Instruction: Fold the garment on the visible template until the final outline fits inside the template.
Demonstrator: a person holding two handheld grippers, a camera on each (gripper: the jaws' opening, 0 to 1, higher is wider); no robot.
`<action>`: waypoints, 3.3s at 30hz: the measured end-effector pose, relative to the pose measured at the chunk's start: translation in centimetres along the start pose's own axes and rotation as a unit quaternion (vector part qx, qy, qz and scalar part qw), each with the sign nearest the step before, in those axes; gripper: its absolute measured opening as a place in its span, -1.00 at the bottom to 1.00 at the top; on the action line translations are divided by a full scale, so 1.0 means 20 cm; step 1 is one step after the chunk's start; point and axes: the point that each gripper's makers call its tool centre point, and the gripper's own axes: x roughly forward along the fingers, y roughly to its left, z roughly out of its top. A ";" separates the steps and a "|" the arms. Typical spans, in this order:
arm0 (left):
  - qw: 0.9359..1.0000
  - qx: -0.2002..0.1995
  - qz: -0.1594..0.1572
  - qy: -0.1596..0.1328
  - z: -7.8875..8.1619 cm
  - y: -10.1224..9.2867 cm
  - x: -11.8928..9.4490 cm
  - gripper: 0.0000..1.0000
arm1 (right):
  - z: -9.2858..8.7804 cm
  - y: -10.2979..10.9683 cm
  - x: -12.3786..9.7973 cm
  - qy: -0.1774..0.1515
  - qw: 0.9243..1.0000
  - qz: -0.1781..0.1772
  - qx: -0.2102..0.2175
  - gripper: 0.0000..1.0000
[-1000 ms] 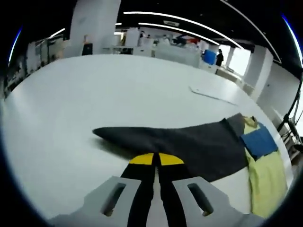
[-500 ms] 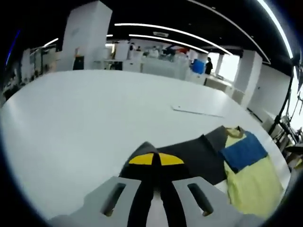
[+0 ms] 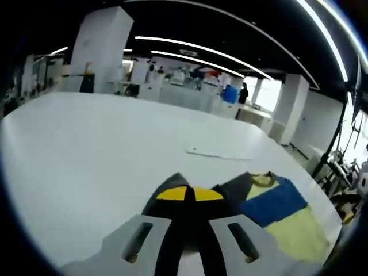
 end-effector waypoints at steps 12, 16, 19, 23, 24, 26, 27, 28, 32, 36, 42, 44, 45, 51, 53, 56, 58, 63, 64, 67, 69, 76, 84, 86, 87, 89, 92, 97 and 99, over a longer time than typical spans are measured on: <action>0.999 -0.015 -0.034 -0.028 0.10 -0.28 0.04 -1.00 | -0.02 0.00 -0.01 -0.001 1.000 0.001 -0.004 0.76; 0.998 -0.012 -0.050 -0.039 0.13 -0.38 0.06 -1.00 | -0.03 0.00 -0.02 0.000 1.000 0.001 -0.005 0.77; 0.997 -0.012 -0.062 -0.041 0.14 -0.45 0.08 -1.00 | -0.03 -0.01 -0.02 0.000 1.000 -0.001 -0.005 0.77; 0.996 -0.013 -0.075 -0.043 0.14 -0.54 0.11 -1.00 | -0.04 -0.02 -0.04 0.000 1.000 -0.003 -0.004 0.77; 0.996 -0.012 -0.078 -0.043 0.14 -0.56 0.11 -1.00 | -0.04 -0.02 -0.04 0.001 1.000 -0.004 -0.004 0.77; 0.995 -0.011 -0.086 -0.044 0.15 -0.61 0.12 -1.00 | -0.04 -0.02 -0.04 0.001 1.000 -0.007 -0.004 0.77; 0.995 -0.012 -0.093 -0.043 0.15 -0.64 0.13 -1.00 | -0.04 -0.03 -0.05 0.001 1.000 -0.007 -0.003 0.77; 0.994 -0.013 -0.096 -0.043 0.15 -0.66 0.14 -1.00 | -0.05 -0.03 -0.05 0.001 1.000 -0.008 -0.002 0.76; 0.993 -0.013 -0.113 -0.045 0.16 -0.76 0.16 -1.00 | -0.06 -0.03 -0.06 0.003 1.000 -0.012 -0.001 0.76; 0.991 -0.013 -0.125 -0.043 0.15 -0.84 0.19 -1.00 | -0.07 -0.04 -0.07 0.005 1.000 -0.015 -0.002 0.76; 0.989 -0.011 -0.139 -0.040 0.14 -0.94 0.23 -1.00 | -0.08 -0.05 -0.10 -0.003 1.000 -0.017 0.005 0.77; 0.989 -0.010 -0.144 -0.036 0.12 -0.97 0.24 -1.00 | -0.06 -0.04 -0.11 -0.016 1.000 -0.013 0.013 0.79; 0.989 -0.009 -0.146 -0.033 0.11 -0.99 0.25 -1.00 | -0.05 -0.04 -0.11 -0.020 1.000 -0.012 0.015 0.80; 0.987 -0.008 -0.159 -0.018 0.05 -1.10 0.31 -1.00 | -0.06 -0.05 -0.12 -0.016 1.000 -0.014 0.015 0.80; 0.986 -0.007 -0.165 -0.013 0.03 -1.15 0.33 -1.00 | -0.08 -0.05 -0.12 -0.011 1.000 -0.015 0.014 0.80; 0.985 -0.001 -0.171 -0.008 -0.01 -1.22 0.36 -1.00 | -0.09 -0.05 -0.13 -0.008 1.000 -0.017 0.014 0.80; 0.984 -0.003 -0.176 -0.004 -0.04 -1.26 0.37 -1.00 | -0.10 -0.05 -0.14 -0.004 1.000 -0.019 0.014 0.80; 0.981 0.036 -0.191 0.000 -0.12 -1.36 0.42 -1.00 | -0.12 -0.07 -0.16 -0.001 1.000 -0.027 0.015 0.79; 0.980 0.043 -0.193 0.004 -0.14 -1.37 0.43 -1.00 | -0.12 -0.08 -0.16 -0.001 0.999 -0.028 0.016 0.79; 0.979 0.048 -0.195 0.018 -0.19 -1.40 0.46 -1.00 | -0.14 -0.08 -0.16 -0.001 0.999 -0.031 0.022 0.79; 0.978 0.047 -0.201 0.030 -0.24 -1.42 0.47 -1.00 | -0.15 -0.09 -0.15 0.001 0.999 -0.031 0.023 0.79; 0.975 0.054 -0.205 0.067 -0.39 -1.45 0.52 -1.00 | -0.16 -0.09 -0.14 0.001 0.999 -0.033 0.028 0.78; 0.963 0.079 -0.231 0.112 -0.59 -1.52 0.56 -1.00 | -0.17 -0.11 -0.14 0.005 0.999 -0.035 0.027 0.78; 0.957 0.096 -0.245 0.124 -0.64 -1.54 0.56 -1.00 | -0.17 -0.11 -0.14 0.004 0.999 -0.036 0.027 0.77; 0.953 0.102 -0.254 0.129 -0.66 -1.56 0.56 -1.00 | -0.17 -0.11 -0.15 0.004 0.999 -0.036 0.028 0.77; 0.951 0.104 -0.260 0.131 -0.68 -1.58 0.55 -1.00 | -0.18 -0.11 -0.15 0.005 0.999 -0.038 0.028 0.77; 0.946 0.117 -0.270 0.136 -0.70 -1.60 0.54 -1.00 | -0.19 -0.12 -0.16 0.007 0.999 -0.041 0.029 0.77; 0.939 0.149 -0.281 0.128 -0.70 -1.60 0.51 -0.81 | -0.21 -0.12 -0.16 0.012 0.998 -0.044 0.032 0.76; 0.938 0.168 -0.280 0.115 -0.67 -1.60 0.50 -0.75 | -0.21 -0.12 -0.15 0.013 0.998 -0.044 0.032 0.75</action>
